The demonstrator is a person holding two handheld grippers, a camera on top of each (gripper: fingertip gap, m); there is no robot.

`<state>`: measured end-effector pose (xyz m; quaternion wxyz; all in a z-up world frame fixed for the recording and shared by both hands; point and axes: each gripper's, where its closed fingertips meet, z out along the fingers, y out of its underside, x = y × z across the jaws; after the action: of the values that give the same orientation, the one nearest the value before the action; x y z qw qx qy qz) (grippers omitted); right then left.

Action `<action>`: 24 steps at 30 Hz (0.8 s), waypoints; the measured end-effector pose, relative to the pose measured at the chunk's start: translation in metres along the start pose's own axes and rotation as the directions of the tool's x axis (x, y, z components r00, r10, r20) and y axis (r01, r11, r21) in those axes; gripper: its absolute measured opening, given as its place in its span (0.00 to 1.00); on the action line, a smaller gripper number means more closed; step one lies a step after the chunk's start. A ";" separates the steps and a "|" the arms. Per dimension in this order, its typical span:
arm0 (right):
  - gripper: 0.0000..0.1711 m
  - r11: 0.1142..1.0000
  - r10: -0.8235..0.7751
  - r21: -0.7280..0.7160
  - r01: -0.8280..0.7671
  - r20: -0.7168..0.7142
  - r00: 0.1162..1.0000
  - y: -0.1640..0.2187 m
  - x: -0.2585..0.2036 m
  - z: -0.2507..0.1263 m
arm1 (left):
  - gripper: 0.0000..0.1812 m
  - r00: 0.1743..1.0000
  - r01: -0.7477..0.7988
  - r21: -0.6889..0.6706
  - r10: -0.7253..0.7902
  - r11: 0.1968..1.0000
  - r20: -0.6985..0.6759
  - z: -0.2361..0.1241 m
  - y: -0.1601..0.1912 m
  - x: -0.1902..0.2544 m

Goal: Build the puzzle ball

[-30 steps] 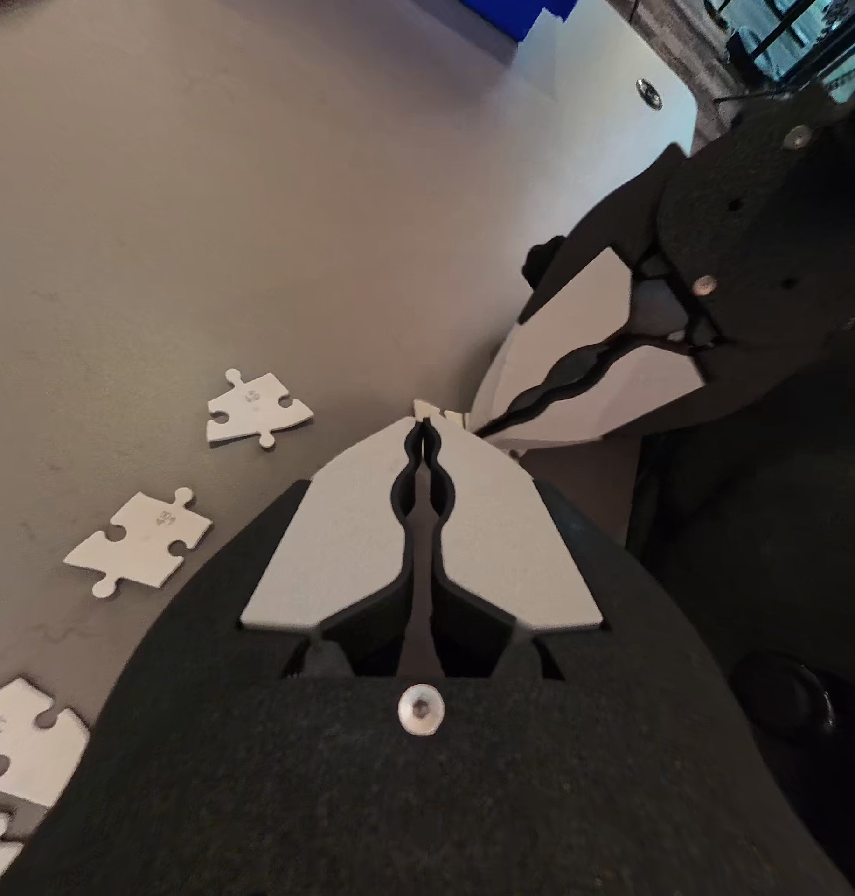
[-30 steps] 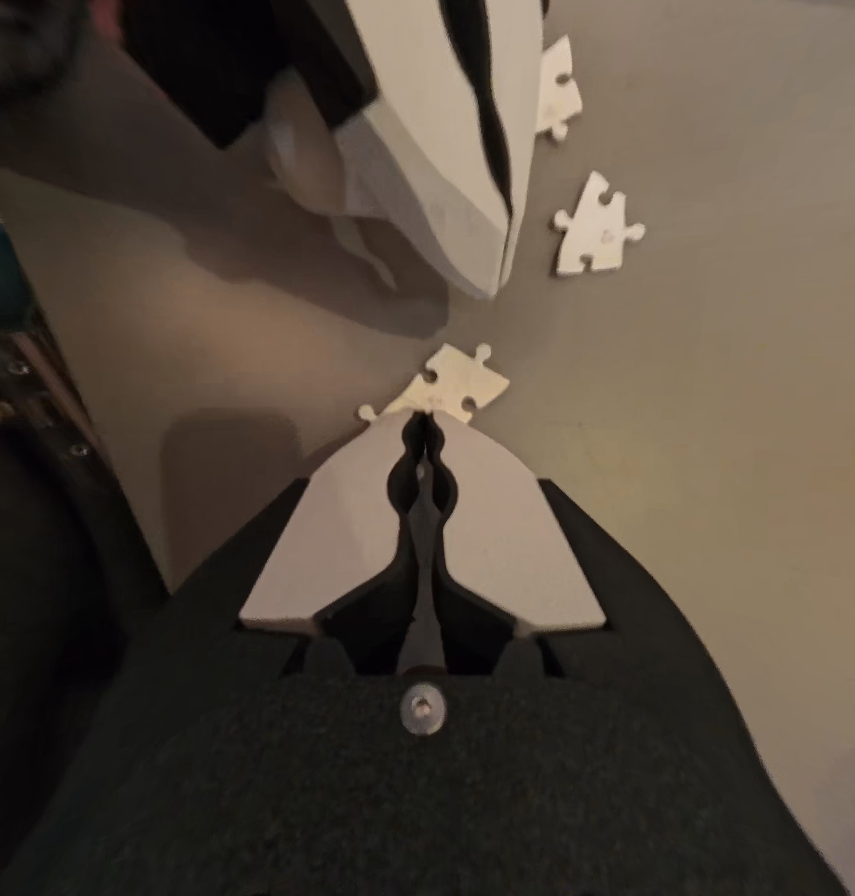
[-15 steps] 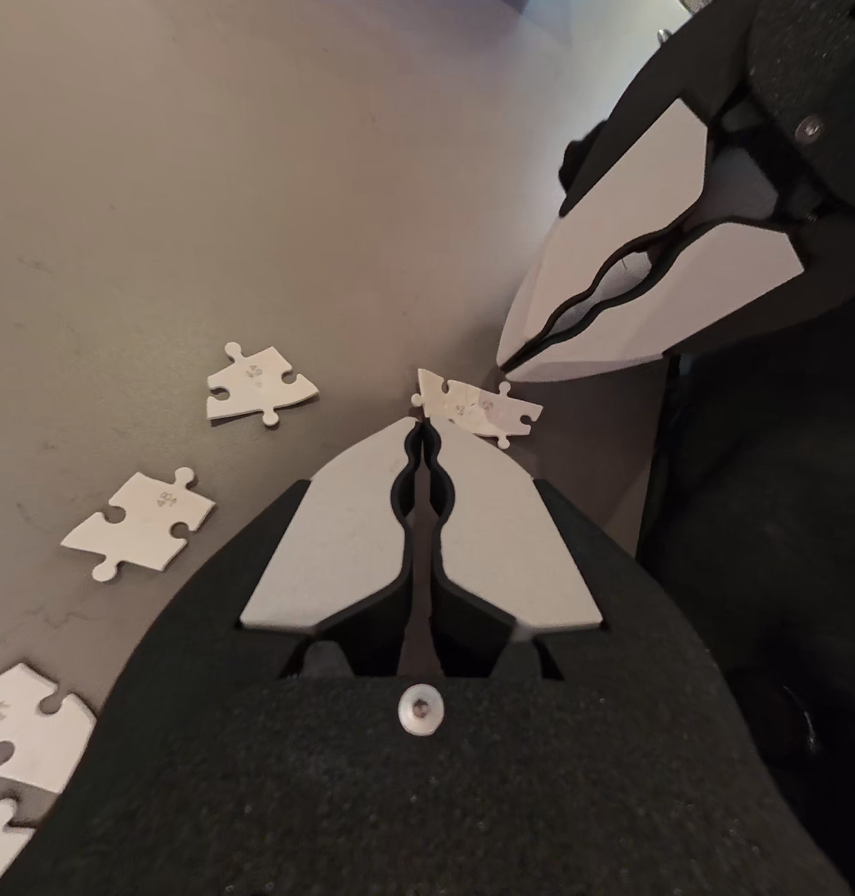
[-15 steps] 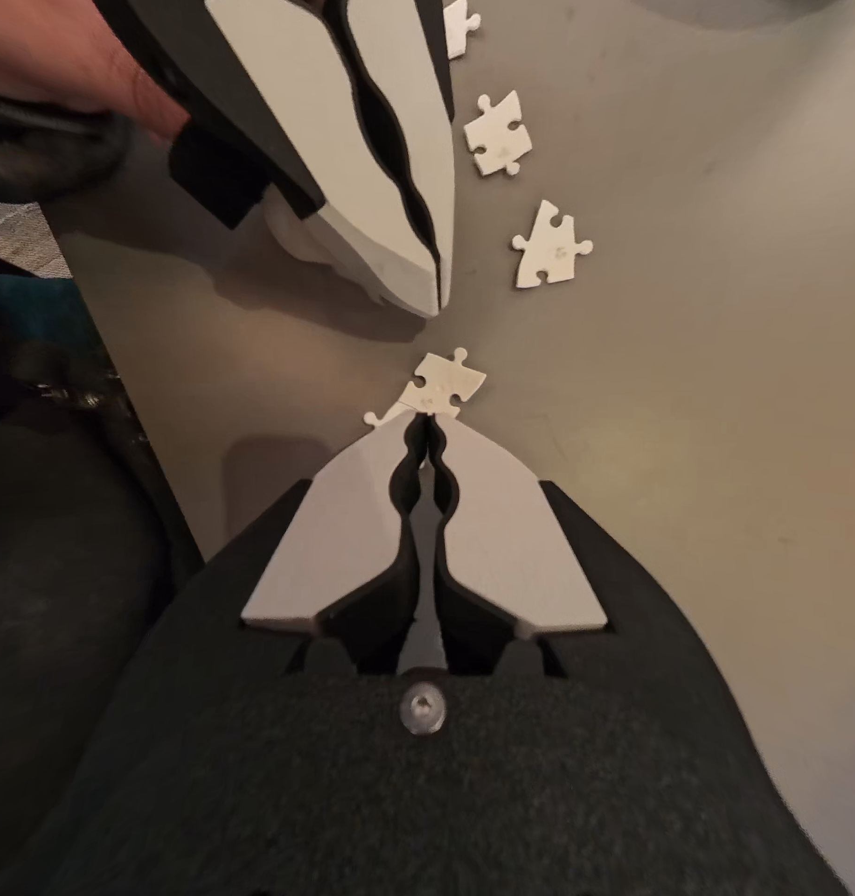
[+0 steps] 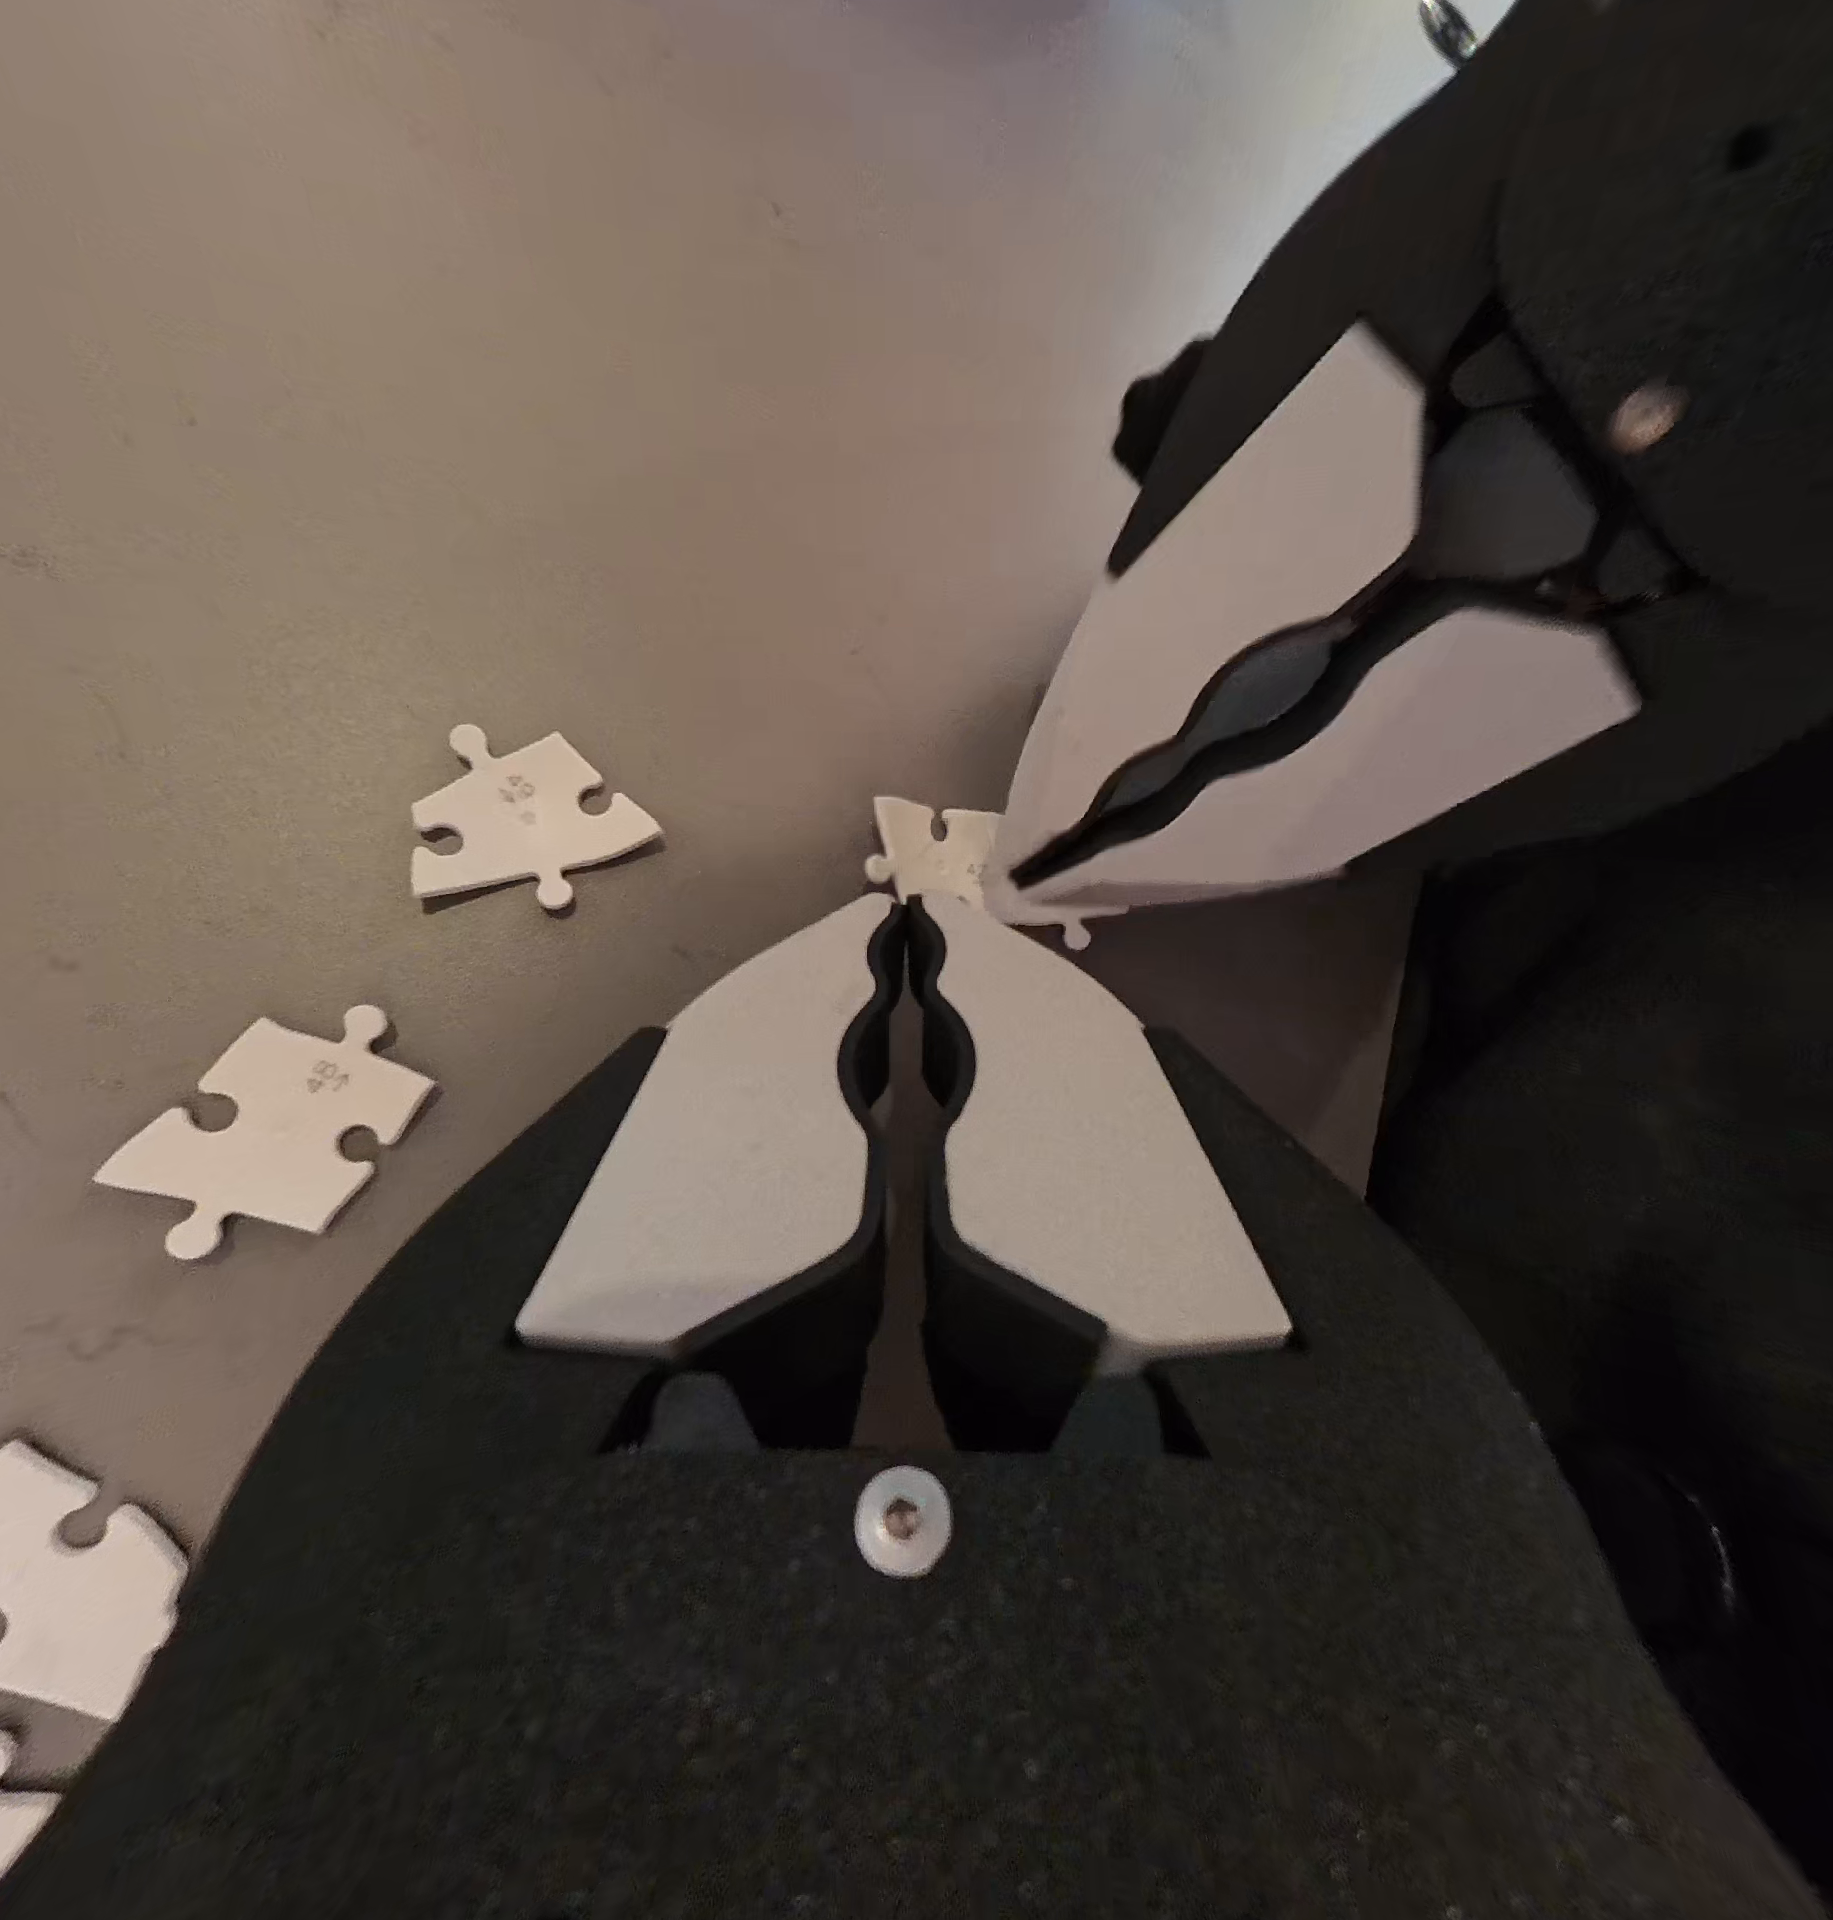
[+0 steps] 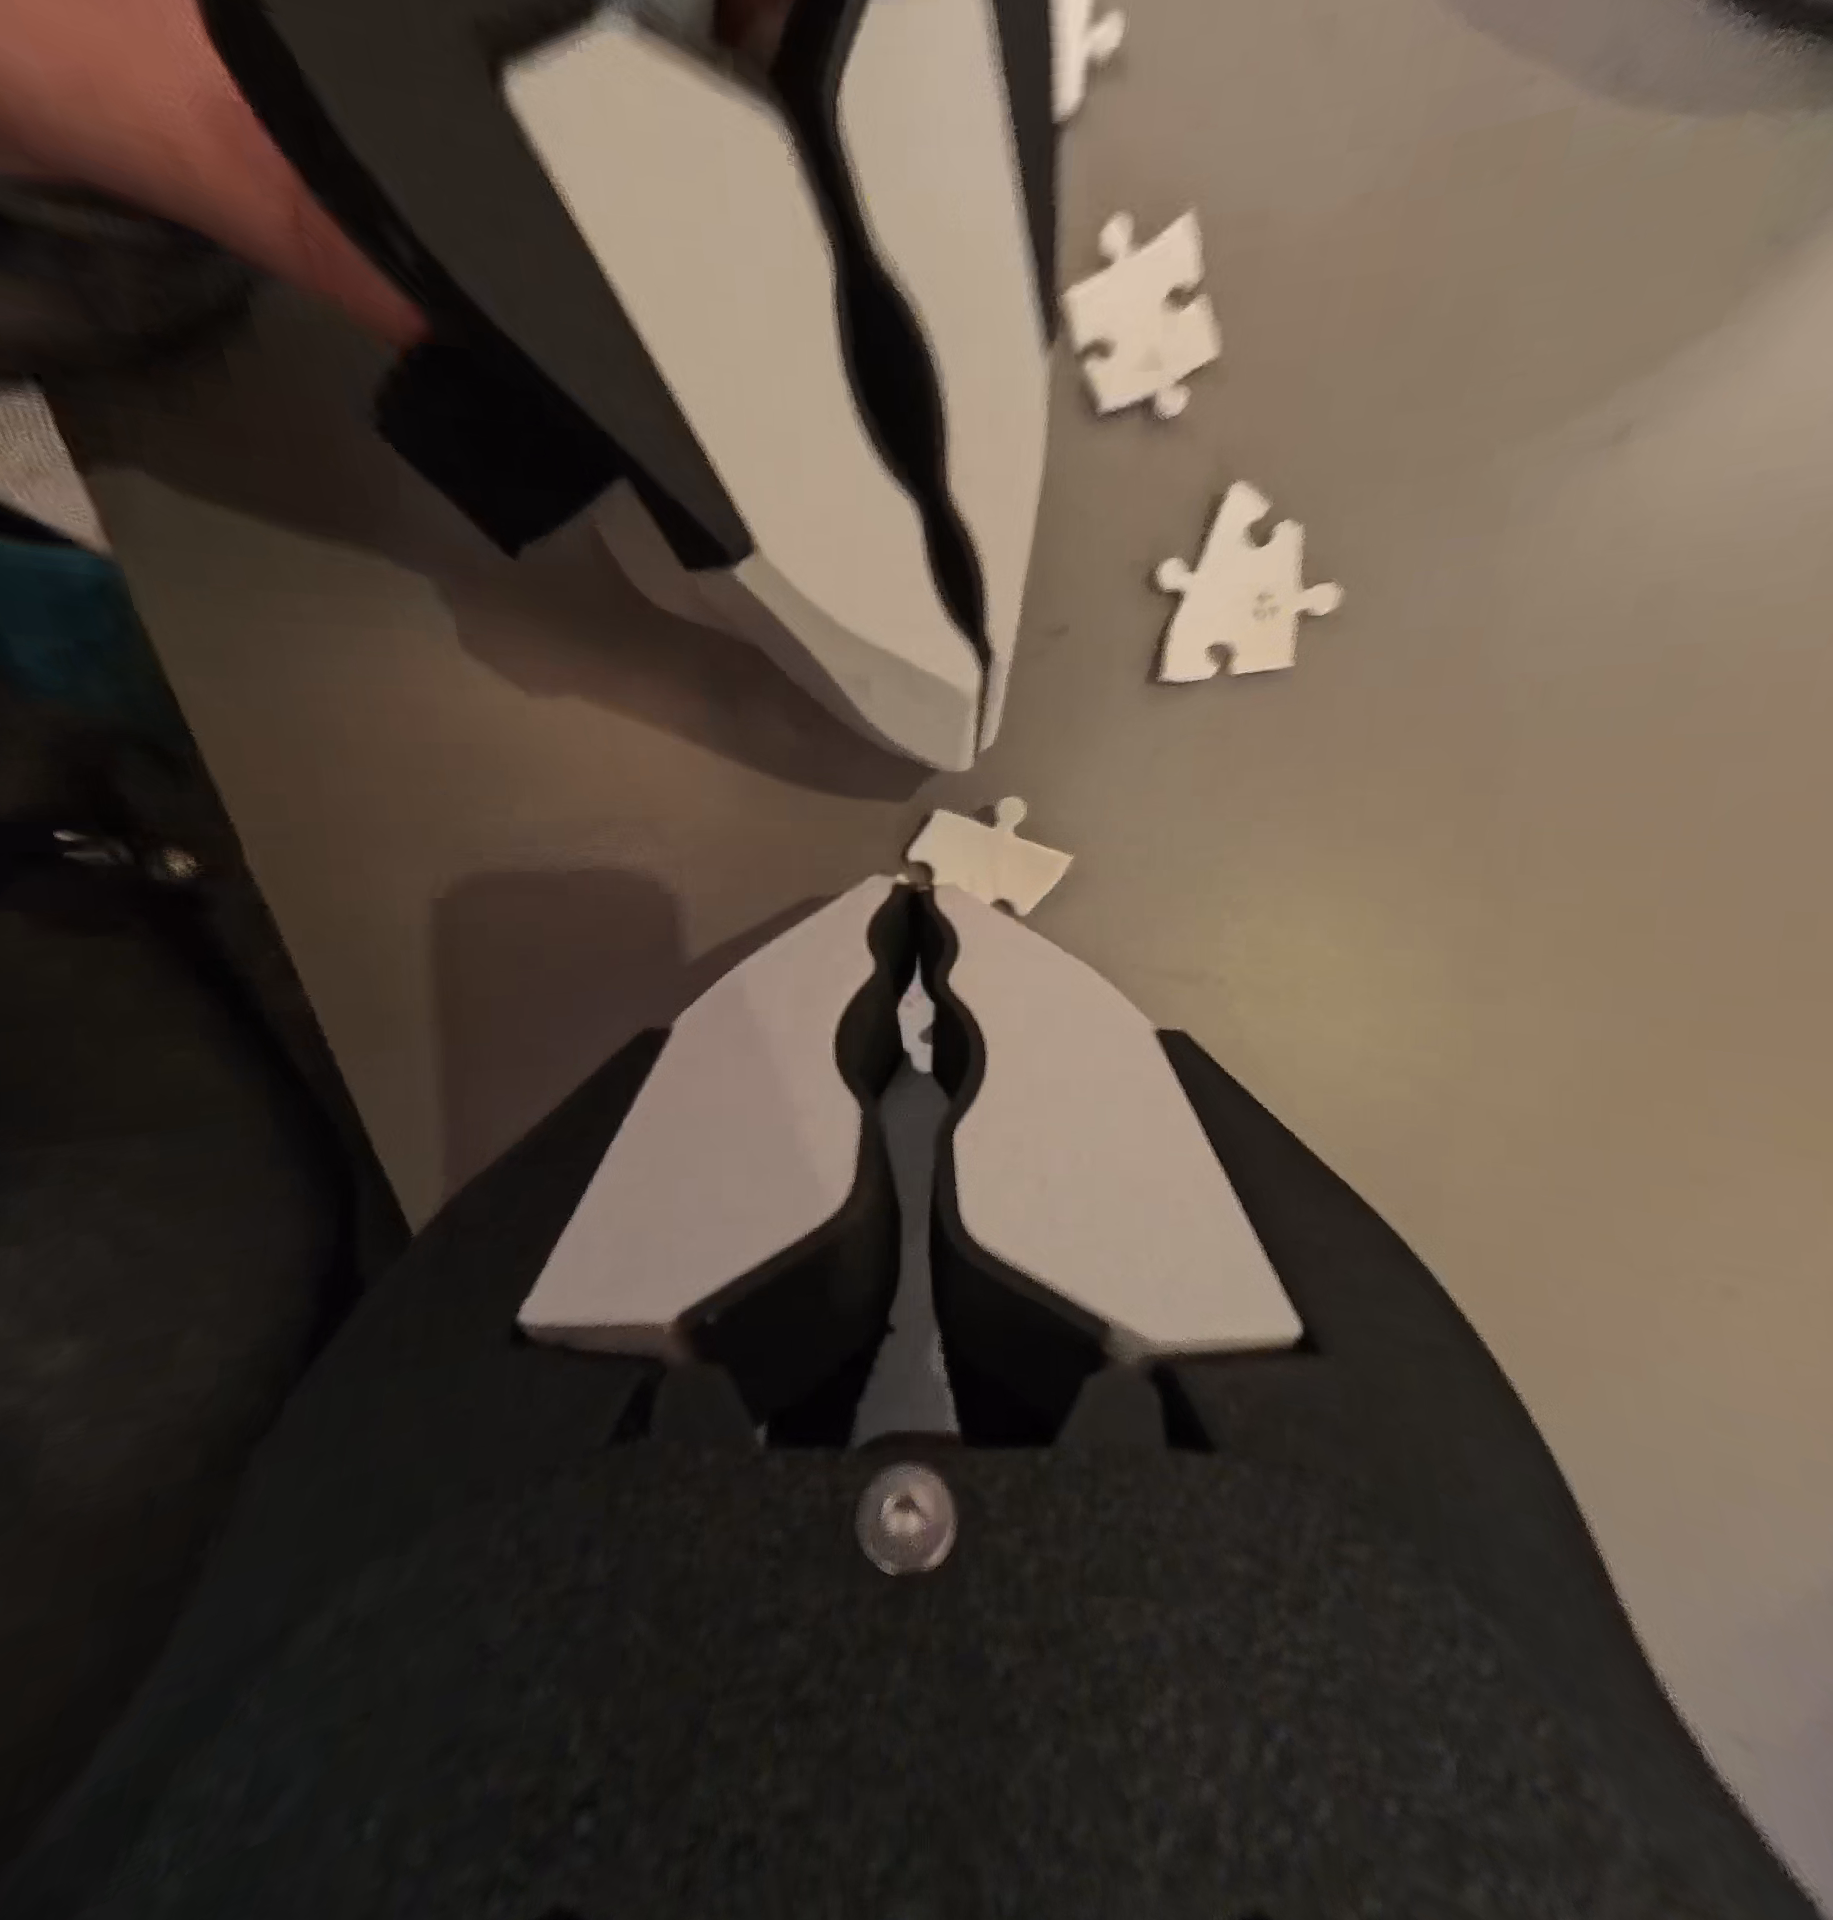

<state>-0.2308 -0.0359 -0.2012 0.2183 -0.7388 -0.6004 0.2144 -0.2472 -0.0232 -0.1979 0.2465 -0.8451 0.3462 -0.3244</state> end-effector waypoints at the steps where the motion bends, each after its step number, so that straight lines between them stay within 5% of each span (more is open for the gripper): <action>1: 0.00 1.000 0.023 0.003 -0.023 -0.002 1.000 0.000 0.003 -0.006 | 0.00 1.000 0.002 0.003 -0.002 1.000 -0.004 0.000 0.000 0.000; 19: 0.00 0.995 -0.042 -0.094 0.035 -0.076 0.996 0.018 0.012 0.009 | 0.01 0.999 0.036 -0.009 -0.036 0.999 -0.007 0.001 0.002 -0.002; 24: 0.00 0.995 0.002 0.097 0.005 -0.076 0.997 0.003 0.017 -0.026 | 0.05 0.997 0.068 -0.009 -0.069 0.998 -0.027 0.002 0.003 -0.002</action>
<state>-0.2104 -0.0215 -0.1823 0.2768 -0.7344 -0.5812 0.2150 -0.2484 -0.0227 -0.2016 0.2271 -0.8529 0.3217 -0.3428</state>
